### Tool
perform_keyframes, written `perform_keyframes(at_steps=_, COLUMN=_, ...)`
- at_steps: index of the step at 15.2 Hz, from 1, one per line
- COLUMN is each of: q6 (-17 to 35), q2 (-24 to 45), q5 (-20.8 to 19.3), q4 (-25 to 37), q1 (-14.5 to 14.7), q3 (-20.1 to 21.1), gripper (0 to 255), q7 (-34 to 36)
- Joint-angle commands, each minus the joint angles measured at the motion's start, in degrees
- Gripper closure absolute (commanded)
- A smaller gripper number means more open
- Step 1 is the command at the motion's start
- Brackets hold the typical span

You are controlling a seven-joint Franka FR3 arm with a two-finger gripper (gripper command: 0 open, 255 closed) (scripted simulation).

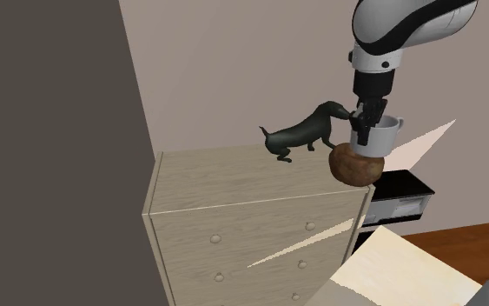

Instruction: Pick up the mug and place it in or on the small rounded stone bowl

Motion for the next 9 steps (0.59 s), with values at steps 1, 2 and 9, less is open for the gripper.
perform_keyframes(at_steps=1, q6=0.09, q2=0.04, q5=-0.01, q4=-0.04, q1=-0.01, q3=-0.01, gripper=255, q7=0.0)
perform_keyframes(at_steps=2, q6=0.09, q2=0.04, q5=-0.01, q4=-0.04, q1=-0.01, q3=-0.01, gripper=255, q7=0.0)
perform_keyframes(at_steps=9, q6=0.06, q2=0.02, q5=-0.01, q4=-0.03, q1=-0.01, q3=-0.01, gripper=0, q7=0.0)
